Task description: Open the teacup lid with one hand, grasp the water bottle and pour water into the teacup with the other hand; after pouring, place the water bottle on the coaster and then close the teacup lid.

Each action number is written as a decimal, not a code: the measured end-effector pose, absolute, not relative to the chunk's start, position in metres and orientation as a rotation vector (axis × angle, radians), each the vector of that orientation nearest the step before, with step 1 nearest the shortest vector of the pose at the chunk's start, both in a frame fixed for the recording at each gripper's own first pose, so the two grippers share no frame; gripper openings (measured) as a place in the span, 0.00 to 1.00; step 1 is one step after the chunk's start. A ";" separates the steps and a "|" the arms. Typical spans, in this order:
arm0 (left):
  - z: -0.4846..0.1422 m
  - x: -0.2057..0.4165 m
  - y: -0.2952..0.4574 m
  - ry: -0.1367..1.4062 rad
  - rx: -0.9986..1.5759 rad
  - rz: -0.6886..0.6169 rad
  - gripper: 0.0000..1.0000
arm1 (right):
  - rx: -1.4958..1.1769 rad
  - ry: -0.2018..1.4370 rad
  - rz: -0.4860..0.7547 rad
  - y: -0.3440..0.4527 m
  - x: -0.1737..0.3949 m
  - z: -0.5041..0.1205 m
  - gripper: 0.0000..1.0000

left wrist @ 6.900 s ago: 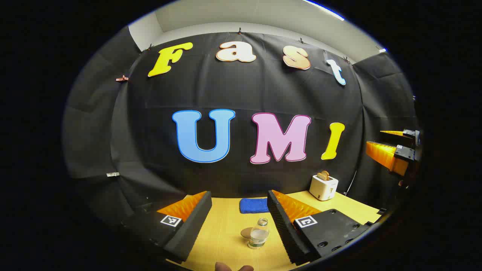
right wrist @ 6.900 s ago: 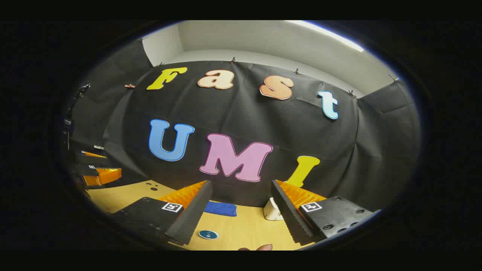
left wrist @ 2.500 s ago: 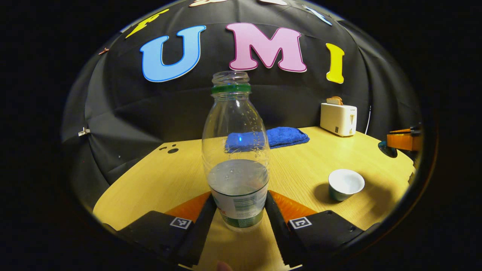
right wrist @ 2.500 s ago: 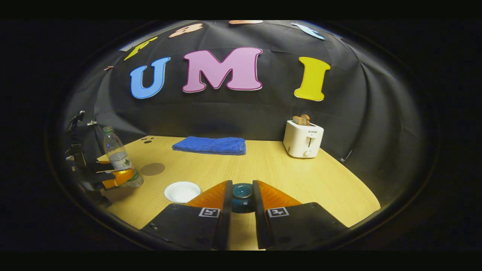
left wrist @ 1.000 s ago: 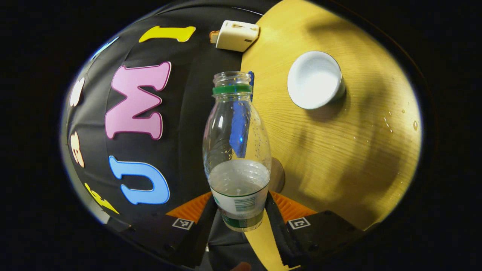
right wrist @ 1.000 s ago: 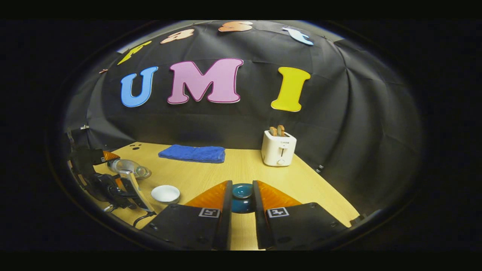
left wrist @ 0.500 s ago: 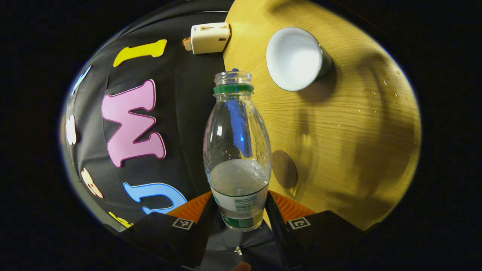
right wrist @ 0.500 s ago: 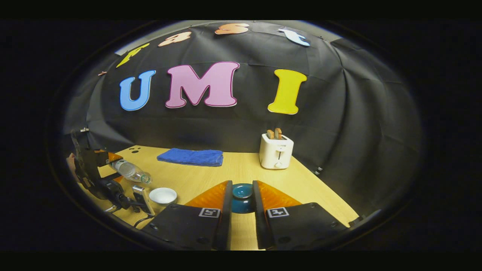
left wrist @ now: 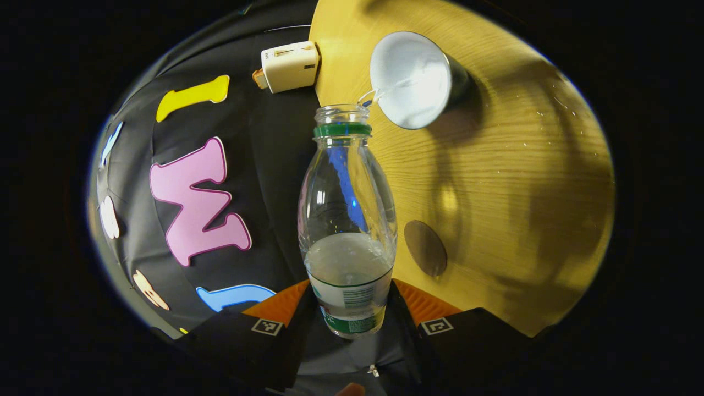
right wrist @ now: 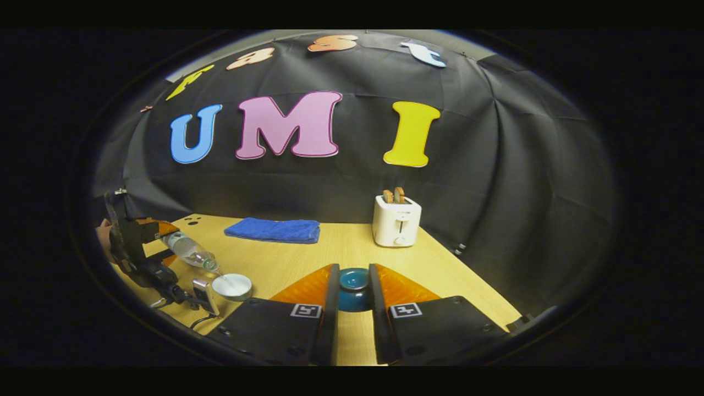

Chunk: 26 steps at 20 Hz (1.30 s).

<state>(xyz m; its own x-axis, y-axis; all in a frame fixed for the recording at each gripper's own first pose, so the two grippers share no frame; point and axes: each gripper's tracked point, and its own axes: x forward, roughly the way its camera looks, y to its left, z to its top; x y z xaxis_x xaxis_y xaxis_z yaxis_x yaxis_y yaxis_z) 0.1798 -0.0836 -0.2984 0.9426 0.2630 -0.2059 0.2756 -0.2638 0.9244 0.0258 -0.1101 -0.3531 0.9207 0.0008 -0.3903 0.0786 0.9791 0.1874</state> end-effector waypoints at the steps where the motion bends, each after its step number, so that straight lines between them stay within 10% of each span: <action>1: -0.298 0.180 -0.084 0.393 1.858 -0.012 0.76 | 0.203 0.399 -0.040 -0.109 0.025 -0.353 0.31; 26: -0.272 0.203 -0.096 0.192 2.075 -0.049 0.76 | 0.190 0.379 -0.050 -0.122 0.005 -0.349 0.31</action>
